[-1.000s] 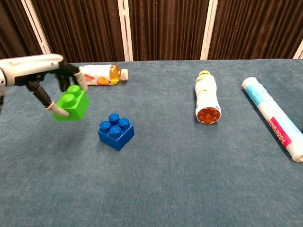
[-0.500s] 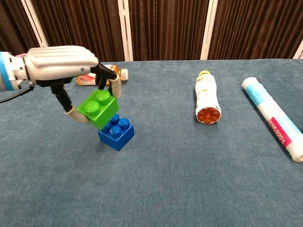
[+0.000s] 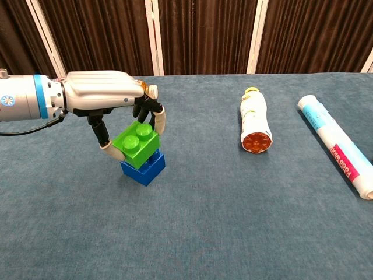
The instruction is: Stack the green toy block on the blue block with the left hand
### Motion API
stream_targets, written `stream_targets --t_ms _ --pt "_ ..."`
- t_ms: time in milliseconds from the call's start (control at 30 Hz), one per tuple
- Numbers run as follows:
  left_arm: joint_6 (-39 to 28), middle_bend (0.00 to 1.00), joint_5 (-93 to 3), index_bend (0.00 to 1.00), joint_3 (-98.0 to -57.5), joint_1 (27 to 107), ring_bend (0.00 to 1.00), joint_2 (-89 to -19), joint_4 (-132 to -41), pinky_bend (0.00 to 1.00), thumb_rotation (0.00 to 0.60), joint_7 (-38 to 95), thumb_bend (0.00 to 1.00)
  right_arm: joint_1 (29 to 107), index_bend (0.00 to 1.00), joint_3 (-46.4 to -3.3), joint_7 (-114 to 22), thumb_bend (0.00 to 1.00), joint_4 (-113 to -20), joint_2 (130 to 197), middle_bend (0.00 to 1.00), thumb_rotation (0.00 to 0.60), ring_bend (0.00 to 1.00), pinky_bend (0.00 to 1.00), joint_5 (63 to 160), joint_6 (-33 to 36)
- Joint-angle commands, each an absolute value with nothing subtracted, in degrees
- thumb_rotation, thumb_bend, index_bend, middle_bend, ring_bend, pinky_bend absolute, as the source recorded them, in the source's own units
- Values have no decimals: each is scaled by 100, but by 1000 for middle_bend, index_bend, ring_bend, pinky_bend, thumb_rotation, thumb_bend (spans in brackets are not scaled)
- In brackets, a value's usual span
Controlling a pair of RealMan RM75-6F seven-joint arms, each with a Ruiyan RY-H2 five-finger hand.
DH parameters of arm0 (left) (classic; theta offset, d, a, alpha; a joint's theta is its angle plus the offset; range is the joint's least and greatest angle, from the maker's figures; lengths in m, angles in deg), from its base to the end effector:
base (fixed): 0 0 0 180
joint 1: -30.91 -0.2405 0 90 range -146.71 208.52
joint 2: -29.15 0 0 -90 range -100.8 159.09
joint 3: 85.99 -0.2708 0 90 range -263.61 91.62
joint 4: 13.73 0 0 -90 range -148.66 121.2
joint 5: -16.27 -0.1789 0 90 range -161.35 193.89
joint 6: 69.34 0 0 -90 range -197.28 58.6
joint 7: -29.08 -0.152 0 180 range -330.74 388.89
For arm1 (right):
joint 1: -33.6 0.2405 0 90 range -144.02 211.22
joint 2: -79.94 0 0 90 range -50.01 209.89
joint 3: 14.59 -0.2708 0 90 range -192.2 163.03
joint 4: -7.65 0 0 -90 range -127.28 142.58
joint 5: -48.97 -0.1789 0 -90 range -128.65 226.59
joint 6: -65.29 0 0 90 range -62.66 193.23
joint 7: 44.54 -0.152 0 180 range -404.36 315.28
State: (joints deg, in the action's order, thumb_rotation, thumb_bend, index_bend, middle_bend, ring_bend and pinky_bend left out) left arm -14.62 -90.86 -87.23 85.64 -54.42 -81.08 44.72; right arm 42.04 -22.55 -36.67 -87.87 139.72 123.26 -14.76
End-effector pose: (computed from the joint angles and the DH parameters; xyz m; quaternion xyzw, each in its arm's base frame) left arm -0.1198 0.3649 0.0175 -0.8916 -0.1556 -0.3654 0.2176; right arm -0.3166 -0.2204 0.2263 0.5712 -0.3727 0.3343 0.6504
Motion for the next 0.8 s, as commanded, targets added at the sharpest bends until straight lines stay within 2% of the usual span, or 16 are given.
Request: stream_targets --t_ms 33,800 --pt "-1527 517 -8987 636 -8752 8624 485 -5509 -8024 413 600 4568 48 4209 0 -2263 -3669 0 -8773 13972 0 600 0 0 12300 -1448" --pt "-1784 510 -8429 634 -8904 8816 480 -5969 -7514 413 600 5085 49 4245 0 -2285 -3609 0 -8729 13977 0 600 0 0 12154 -1304"
